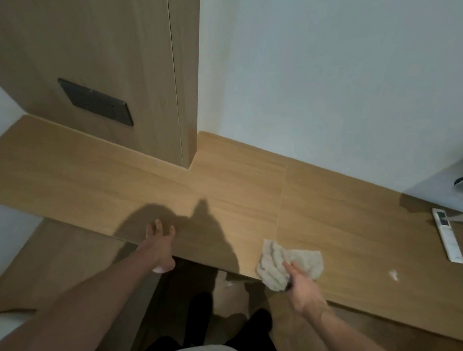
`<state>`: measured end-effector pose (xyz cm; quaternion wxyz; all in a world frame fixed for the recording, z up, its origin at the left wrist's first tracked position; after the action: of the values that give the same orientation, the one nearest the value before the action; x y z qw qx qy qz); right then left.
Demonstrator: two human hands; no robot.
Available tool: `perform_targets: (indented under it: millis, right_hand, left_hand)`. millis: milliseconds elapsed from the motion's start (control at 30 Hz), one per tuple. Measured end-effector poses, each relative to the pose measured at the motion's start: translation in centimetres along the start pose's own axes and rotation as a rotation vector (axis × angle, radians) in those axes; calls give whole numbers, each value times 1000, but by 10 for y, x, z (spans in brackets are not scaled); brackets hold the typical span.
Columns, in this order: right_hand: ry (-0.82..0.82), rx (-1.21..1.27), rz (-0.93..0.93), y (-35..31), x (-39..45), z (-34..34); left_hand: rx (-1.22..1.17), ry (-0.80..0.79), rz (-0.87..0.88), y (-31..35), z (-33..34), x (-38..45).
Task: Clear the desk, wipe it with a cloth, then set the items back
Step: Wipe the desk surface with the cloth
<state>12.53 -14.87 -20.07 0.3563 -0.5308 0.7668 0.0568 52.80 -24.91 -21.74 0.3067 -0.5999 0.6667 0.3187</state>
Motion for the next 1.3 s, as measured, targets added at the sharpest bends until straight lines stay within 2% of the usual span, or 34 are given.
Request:
perform_targets:
  millis: [67,133,233,367,433,567,733,867,967,1033,1133,1300]
  right_hand:
    - [60,77,142,23,0,-26]
    - [110,122,168,16,3,-42]
    - [123,175,-5,-32,10,-35]
    - [-43,122,-228,-91,-1,17]
    - [-71,55,-318,-88,-13,36]
    - [-65,27,-186,-1,-20,21]
    - [78,250,106,115,-27,-51]
    - [302,481,239,216,-48,-125]
    - [491,545,316,294,-63,-176]
    - [562,561,374,338,-64,-202]
    - [513,533,425,381,-47,-226]
    - [215,483,441,371,-5,-198]
  left_hand:
    - [22,-13,-12,0,0,3]
    - [31,-10,-43,-2,3,6]
    - [23,17,-46,-7,6,1]
    - [22,41,-80,-5,-5,-8]
    - [43,57,-132,7,-17,-15]
    - [34,67,-87,72,-26,-16]
    - [1,78,84,209,-15,-20]
    - [51,39,118,289,15,-28]
    - [104,-5,82,313,34,-32]
    - [122,-16,48,319,39,-32]
    - [136,-39,21,320,38,-25]
    - [131,-79,-7,325,35,-17]
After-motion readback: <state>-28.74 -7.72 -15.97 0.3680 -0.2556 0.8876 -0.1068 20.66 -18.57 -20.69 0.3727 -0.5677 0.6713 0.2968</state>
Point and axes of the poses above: each hand's wrist, its own x-axis towards the middle knuckle, its own z-axis out of the palm, y = z × x, the point moved 8 cm from there along x, towards the middle knuckle, and after that the axes turned 6 degrees about x, right-handed, at the moved point
